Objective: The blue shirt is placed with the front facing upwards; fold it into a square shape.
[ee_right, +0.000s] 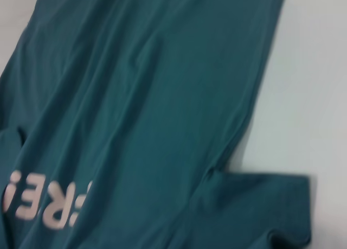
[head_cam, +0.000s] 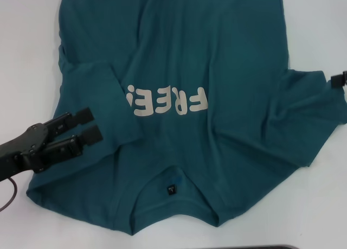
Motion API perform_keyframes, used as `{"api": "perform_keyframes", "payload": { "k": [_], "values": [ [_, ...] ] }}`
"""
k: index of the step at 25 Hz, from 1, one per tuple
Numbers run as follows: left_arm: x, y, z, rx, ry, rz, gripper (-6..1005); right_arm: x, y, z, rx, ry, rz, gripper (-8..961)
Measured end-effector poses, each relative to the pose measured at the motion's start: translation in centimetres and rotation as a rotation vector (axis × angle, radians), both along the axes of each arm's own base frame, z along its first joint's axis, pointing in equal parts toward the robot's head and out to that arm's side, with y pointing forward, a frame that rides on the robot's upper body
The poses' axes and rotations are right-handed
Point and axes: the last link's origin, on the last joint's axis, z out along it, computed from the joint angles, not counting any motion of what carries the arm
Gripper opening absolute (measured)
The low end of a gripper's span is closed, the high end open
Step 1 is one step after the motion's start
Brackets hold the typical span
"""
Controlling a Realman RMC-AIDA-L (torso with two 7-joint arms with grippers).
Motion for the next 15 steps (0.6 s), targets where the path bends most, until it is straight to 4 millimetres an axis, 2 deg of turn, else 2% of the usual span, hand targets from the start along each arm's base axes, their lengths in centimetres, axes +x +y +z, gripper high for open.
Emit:
{"api": "perform_keyframes", "payload": {
  "k": [5, 15],
  "values": [
    [0.0, 0.0, -0.1, -0.003, -0.004, 0.002, 947, 0.0, 0.4, -0.1, 0.02, -0.013, 0.009, 898],
    [0.1, -0.1, -0.1, -0.004, -0.012, 0.002, 947, -0.5, 1.2, -1.9, 0.002, -0.037, 0.04, 892]
  ]
}}
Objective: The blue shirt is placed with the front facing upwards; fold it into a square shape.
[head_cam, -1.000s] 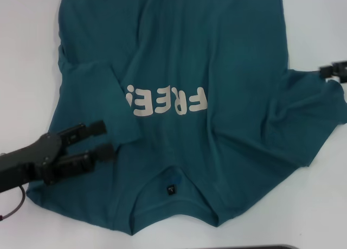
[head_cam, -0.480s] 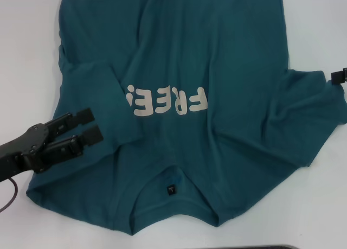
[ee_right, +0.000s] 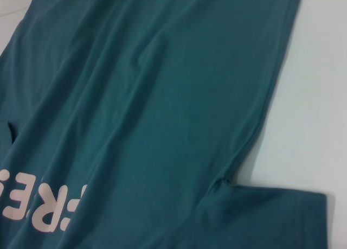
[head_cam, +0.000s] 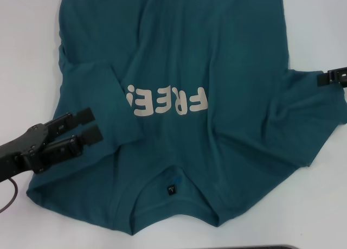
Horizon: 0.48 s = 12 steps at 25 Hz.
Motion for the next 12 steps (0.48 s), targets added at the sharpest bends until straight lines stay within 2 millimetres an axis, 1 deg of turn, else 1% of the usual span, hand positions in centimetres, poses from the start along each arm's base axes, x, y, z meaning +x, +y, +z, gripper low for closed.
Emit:
{"api": "perform_keyframes", "payload": {
  "k": [6, 12],
  "values": [
    [-0.01, 0.03, 0.09, 0.006, -0.004, 0.003, 948, -0.24, 0.05, -0.61, -0.025, -0.01, 0.002, 887],
    [-0.07, 0.06, 0.23, 0.013, -0.006, 0.007, 948, -0.22, -0.38, -0.86, -0.062, -0.015, -0.008, 883]
  ]
}}
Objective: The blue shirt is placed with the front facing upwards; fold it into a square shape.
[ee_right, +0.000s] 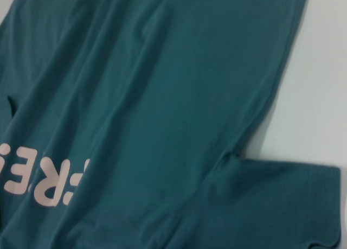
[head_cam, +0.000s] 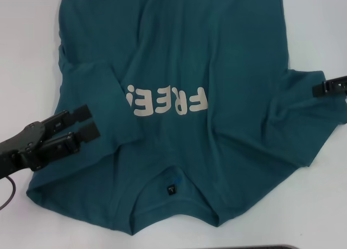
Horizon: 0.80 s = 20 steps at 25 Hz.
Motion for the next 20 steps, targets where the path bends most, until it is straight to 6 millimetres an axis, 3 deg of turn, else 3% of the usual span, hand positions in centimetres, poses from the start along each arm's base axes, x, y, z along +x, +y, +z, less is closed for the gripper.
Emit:
{"api": "perform_keyframes", "payload": {
  "k": [15, 20],
  "values": [
    [0.1, 0.1, 0.0, 0.001, 0.0, -0.002, 948, -1.2, 0.7, -1.8, -0.03, 0.001, 0.015, 873],
    [0.1, 0.1, 0.0, 0.001, -0.001, -0.003, 948, -1.3, 0.9, -1.4, -0.012, -0.019, 0.015, 869]
  ]
}}
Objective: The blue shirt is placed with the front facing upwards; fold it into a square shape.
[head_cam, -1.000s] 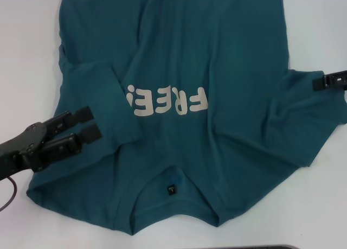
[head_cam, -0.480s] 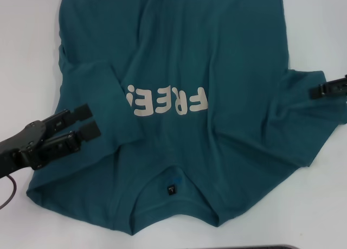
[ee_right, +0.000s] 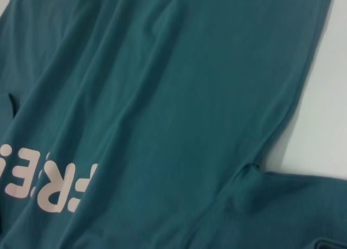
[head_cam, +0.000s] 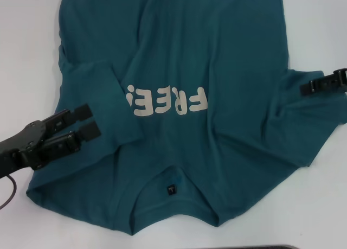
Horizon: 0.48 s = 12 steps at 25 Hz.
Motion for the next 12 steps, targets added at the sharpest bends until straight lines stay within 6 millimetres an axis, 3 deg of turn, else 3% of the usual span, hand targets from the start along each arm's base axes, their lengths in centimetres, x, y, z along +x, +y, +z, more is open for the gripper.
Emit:
{"api": "perform_keyframes", "payload": {
  "k": [5, 12],
  "values": [
    [0.05, 0.06, 0.0, 0.0, 0.0, -0.002, 948, -0.07, -0.01, 0.5, 0.004, -0.01, -0.001, 866],
    [-0.02, 0.05, 0.01, 0.002, 0.001, 0.002, 947, 0.01, -0.03, 0.54, -0.004, -0.024, -0.01, 605]
  ]
}}
